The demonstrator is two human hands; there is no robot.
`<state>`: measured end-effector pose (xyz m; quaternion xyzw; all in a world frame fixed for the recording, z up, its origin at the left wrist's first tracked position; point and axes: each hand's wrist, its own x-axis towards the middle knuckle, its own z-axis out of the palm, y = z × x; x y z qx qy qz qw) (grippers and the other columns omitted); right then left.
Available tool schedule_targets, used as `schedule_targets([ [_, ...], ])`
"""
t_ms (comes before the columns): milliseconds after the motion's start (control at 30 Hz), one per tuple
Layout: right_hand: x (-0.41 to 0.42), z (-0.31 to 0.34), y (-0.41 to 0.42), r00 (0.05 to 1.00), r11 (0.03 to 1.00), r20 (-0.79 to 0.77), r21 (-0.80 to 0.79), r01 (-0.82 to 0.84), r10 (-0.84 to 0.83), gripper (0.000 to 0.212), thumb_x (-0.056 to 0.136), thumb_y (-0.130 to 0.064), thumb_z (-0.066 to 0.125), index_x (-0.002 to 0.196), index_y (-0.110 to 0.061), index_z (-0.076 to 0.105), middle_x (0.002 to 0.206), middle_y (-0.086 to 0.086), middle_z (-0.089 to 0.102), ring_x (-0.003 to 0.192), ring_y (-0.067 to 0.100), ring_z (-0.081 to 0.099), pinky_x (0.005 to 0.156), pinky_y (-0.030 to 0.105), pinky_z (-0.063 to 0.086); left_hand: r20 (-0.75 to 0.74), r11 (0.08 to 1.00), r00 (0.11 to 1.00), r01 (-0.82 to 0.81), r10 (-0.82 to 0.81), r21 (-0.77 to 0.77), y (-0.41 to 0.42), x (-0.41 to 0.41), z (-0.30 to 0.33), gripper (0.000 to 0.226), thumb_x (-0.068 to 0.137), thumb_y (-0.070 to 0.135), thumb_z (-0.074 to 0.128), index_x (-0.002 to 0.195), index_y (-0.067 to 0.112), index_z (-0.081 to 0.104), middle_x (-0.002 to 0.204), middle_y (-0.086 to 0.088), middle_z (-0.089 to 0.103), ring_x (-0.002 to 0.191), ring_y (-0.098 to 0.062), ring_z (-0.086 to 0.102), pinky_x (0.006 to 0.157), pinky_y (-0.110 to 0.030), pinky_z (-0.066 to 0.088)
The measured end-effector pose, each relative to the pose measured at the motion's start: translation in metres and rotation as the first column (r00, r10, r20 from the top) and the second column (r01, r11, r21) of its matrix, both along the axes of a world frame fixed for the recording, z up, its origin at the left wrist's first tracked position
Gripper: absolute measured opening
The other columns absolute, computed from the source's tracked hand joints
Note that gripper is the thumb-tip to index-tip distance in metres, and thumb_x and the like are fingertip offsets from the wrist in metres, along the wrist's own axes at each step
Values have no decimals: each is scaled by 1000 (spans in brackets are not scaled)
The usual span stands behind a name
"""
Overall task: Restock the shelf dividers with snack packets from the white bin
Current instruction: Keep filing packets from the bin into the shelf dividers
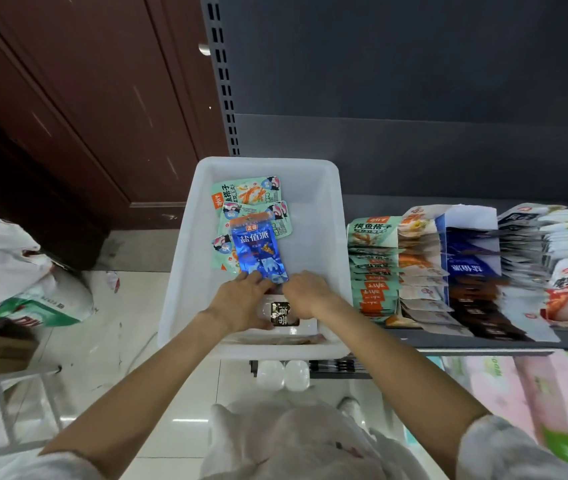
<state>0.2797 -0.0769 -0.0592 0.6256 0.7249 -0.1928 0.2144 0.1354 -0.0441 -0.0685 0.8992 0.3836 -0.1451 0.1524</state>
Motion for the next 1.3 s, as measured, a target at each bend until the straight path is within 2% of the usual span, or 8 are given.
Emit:
schedule_targets([
  [167,18,34,3,827,933,-438,-105,343,-353,30,90,-29,61,111,-8,61,112,11,63,97,25,59,65,27,41,280,997,959,12,-33,77,-5,-6,4,82,70,50,73,139,23,39,130,-1,51,118,-22,48,94,-32,41],
  [367,61,92,-22,74,703,-816,-443,556,-573,15,92,-18,59,107,-19,58,94,6,62,80,15,62,63,26,52,715,989,696,-53,-61,136,-18,-6,36,52,84,42,56,133,30,45,130,7,56,117,-8,50,91,-19,43],
  [467,85,112,-44,-88,663,-799,-549,509,-594,40,93,-47,42,110,-16,60,93,10,69,79,19,68,59,24,53,804,984,594,-139,-10,115,-17,16,64,27,91,34,50,113,25,61,104,5,69,92,-12,64,75,-28,53],
  [600,122,130,-75,20,649,-874,-345,678,-486,39,91,-52,39,106,-23,59,96,0,66,86,13,63,66,20,53,755,962,601,-105,262,-250,-16,60,107,23,90,39,50,102,23,63,90,9,69,79,-6,64,70,-35,51],
  [767,182,140,-116,189,642,-949,-19,766,-253,23,88,-15,63,109,-26,59,99,-5,69,88,12,66,57,24,54,673,970,739,140,31,-199,-27,138,126,25,94,38,51,115,27,60,102,10,69,87,-7,65,76,-36,53],
  [967,264,144,-177,93,123,-995,97,988,39,15,96,-8,50,99,-20,58,89,-10,70,83,4,65,66,23,55,918,988,368,-24,151,-153,-52,251,124,38,90,17,59,126,26,50,119,11,57,100,0,56,84,-18,46],
  [1100,309,147,-195,119,-112,-990,110,988,77,17,98,-9,46,94,-23,53,93,-6,66,80,-2,64,67,13,50,797,1000,603,5,1,-5,-59,316,104,46,91,26,57,135,22,44,133,2,51,121,-13,48,101,-31,41],
  [1300,364,147,-189,351,-27,-934,354,935,-66,11,100,-17,44,102,-10,52,85,-14,62,77,-2,61,63,16,47,457,973,865,130,-205,191,-57,376,94,56,91,47,52,139,22,39,140,-4,46,131,-20,37,110,-34,22],
])
